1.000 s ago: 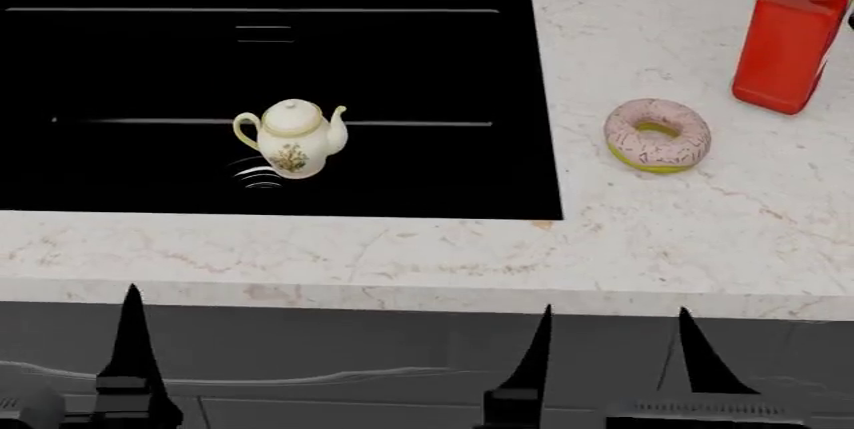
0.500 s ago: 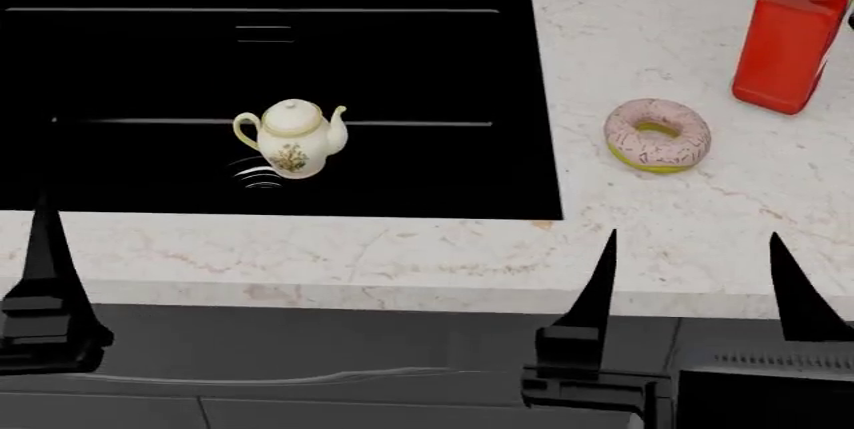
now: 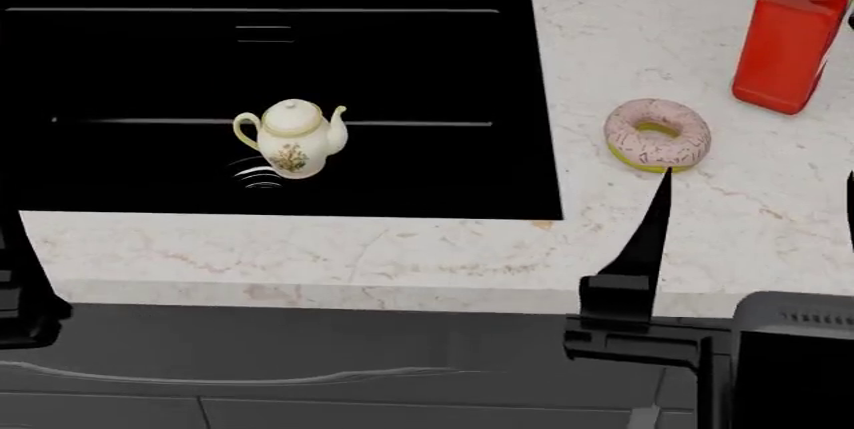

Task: Turn the sink spout to the right.

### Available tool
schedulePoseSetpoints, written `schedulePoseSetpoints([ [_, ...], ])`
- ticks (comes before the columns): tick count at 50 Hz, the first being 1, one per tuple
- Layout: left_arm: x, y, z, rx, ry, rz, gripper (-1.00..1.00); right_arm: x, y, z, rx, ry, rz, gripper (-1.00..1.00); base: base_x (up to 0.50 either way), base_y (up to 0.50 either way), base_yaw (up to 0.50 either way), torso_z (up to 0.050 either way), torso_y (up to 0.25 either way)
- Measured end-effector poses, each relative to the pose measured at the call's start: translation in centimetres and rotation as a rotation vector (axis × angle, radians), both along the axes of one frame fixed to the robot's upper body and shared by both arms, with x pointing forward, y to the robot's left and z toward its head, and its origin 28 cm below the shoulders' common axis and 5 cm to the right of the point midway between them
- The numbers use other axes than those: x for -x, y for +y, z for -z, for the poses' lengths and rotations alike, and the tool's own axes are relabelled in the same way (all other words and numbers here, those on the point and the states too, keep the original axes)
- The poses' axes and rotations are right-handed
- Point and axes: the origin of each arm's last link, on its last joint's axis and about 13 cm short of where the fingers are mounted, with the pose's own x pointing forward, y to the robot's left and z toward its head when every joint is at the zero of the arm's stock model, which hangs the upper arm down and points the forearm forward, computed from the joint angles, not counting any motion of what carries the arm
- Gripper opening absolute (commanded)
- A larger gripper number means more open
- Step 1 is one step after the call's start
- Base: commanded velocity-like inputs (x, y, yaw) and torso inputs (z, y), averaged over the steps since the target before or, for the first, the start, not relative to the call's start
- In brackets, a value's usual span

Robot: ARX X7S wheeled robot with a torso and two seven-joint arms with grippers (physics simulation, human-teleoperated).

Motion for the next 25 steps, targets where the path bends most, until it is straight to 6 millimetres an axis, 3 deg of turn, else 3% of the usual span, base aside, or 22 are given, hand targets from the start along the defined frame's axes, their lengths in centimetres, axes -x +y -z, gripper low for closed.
schedulePoseSetpoints([
  [25,0.0,0.3,-1.5,0.003,-0.042,-0.016,1.0,-0.5,-0.5,-0.9,0.016,-0.023,0.021,1.0,0.0,0.0,0.0,0.0,0.0],
])
